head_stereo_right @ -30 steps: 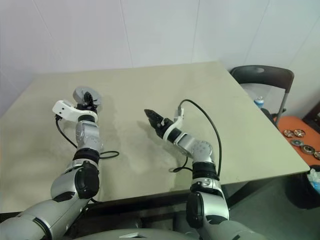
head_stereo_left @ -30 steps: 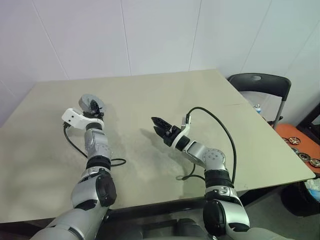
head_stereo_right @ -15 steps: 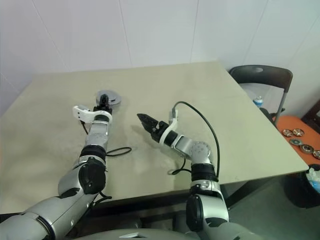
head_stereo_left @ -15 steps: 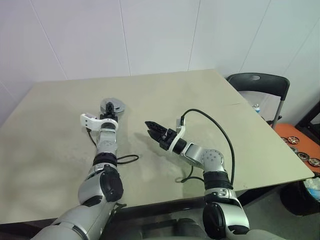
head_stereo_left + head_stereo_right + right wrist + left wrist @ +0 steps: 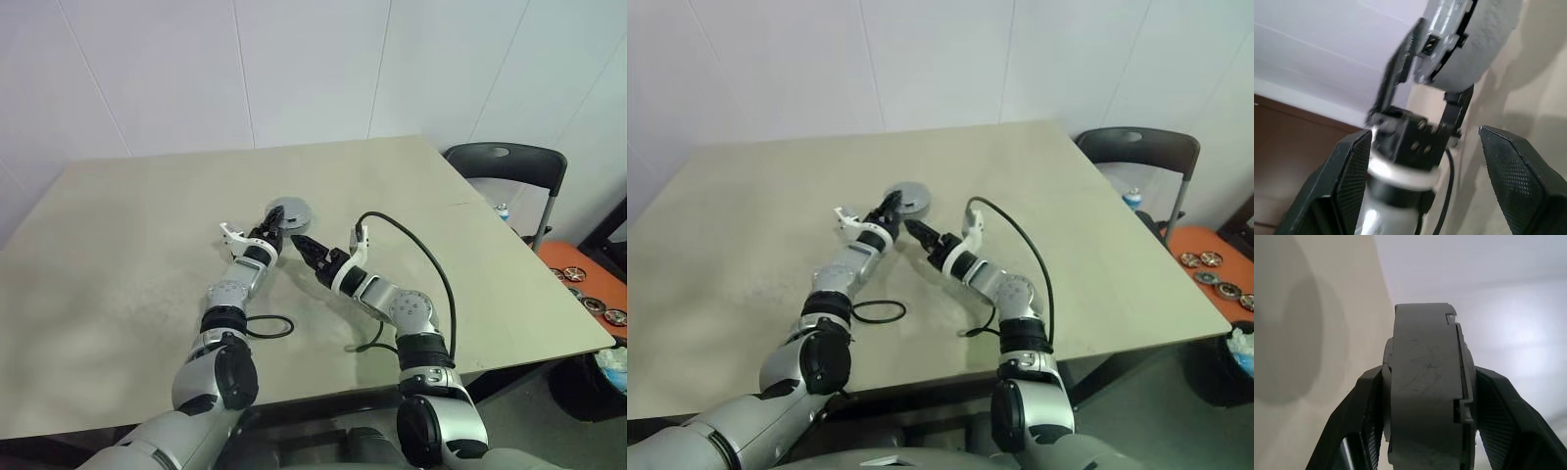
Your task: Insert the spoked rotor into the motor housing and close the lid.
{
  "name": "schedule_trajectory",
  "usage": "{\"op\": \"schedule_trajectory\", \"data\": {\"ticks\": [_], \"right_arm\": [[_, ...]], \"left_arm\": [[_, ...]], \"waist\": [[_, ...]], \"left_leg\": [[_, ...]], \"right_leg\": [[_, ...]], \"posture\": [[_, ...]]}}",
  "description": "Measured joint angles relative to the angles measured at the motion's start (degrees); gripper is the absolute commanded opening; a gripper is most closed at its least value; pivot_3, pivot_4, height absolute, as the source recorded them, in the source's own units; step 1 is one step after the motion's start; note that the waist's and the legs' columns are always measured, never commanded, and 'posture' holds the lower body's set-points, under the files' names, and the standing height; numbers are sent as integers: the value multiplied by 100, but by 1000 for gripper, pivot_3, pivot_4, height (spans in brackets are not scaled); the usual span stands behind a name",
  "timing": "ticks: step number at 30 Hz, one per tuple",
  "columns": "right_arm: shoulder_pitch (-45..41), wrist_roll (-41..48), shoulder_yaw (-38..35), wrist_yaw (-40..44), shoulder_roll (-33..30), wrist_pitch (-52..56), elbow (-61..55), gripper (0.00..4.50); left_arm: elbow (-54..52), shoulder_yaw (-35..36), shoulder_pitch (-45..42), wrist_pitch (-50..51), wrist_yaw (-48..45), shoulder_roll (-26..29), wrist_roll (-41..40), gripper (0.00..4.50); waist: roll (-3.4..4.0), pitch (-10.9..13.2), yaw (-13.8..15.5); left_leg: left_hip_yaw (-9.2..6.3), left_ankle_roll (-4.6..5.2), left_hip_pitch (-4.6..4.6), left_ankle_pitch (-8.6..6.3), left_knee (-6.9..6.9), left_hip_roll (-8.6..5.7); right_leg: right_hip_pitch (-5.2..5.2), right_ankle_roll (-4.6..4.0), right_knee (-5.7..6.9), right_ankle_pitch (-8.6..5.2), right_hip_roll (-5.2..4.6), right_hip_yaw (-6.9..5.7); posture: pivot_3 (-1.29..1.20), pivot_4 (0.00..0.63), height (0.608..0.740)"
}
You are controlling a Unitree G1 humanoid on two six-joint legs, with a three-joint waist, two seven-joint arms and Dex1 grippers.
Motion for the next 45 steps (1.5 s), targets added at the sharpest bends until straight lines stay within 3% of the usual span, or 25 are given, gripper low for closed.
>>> {"op": "schedule_trajectory", "data": {"ticks": [20,25,45], "right_arm": [[-62,-132,-130,-166,-6,-546,213,3633],[-62,-128,-139,-166,-6,-545,213,4458],[-63,-102,-158,-115,-6,-558,213,4458]], "left_arm": [[-972,-174,506,1042,-10,-95,-105,2327],[-1008,-185,511,1069,24,-104,-105,2327],[-1071,-195,515,1148,80,-122,-108,2327]], "waist": [[0,0,7],[0,0,11],[1,0,11]], "left_leg": [[1,0,0,0,0,-1],[1,-1,0,0,0,-1],[1,-1,0,0,0,0]], "right_leg": [[0,0,-1,0,0,1],[0,0,-1,0,-1,1],[0,0,-2,0,-1,1]], "posture": [[0,0,740],[0,0,740],[0,0,740]]}}
